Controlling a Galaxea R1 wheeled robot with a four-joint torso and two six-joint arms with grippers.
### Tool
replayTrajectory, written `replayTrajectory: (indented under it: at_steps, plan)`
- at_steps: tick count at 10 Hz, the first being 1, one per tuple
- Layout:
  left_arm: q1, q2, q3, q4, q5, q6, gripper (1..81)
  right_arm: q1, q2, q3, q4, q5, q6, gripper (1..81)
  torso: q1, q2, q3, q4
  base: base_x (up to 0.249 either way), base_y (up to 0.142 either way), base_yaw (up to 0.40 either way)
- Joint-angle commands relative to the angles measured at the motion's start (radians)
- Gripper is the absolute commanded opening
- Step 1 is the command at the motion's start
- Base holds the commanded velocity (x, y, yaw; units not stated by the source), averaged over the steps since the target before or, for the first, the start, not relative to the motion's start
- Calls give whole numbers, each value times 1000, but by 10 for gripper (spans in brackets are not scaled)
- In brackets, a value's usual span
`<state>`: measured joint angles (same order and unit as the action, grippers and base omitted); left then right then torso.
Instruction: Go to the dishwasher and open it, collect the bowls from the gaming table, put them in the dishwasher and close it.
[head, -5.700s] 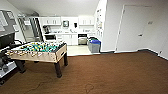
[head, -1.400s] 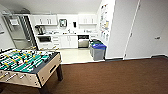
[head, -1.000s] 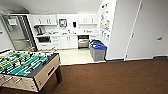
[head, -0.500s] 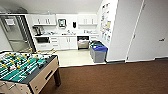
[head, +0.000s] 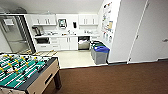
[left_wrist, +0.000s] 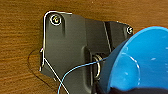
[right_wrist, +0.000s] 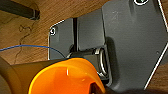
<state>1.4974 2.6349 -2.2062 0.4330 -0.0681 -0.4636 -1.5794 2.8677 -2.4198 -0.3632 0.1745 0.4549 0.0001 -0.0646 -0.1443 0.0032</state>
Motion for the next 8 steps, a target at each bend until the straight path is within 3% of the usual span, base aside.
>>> replayTrajectory:
  at_steps: [1, 8]
  plan:
    - [-36, -22, 14, -3, 37, 6, 10, 29, -9, 12, -16, -39, -4, 10, 0, 0, 0, 0, 161, 0, 0]
    - [-36, -22, 11, -5, 34, 3, 10, 28, -9, 7, -20, -39, -4, 10, 0, 0, 0, 0, 159, 0, 0]
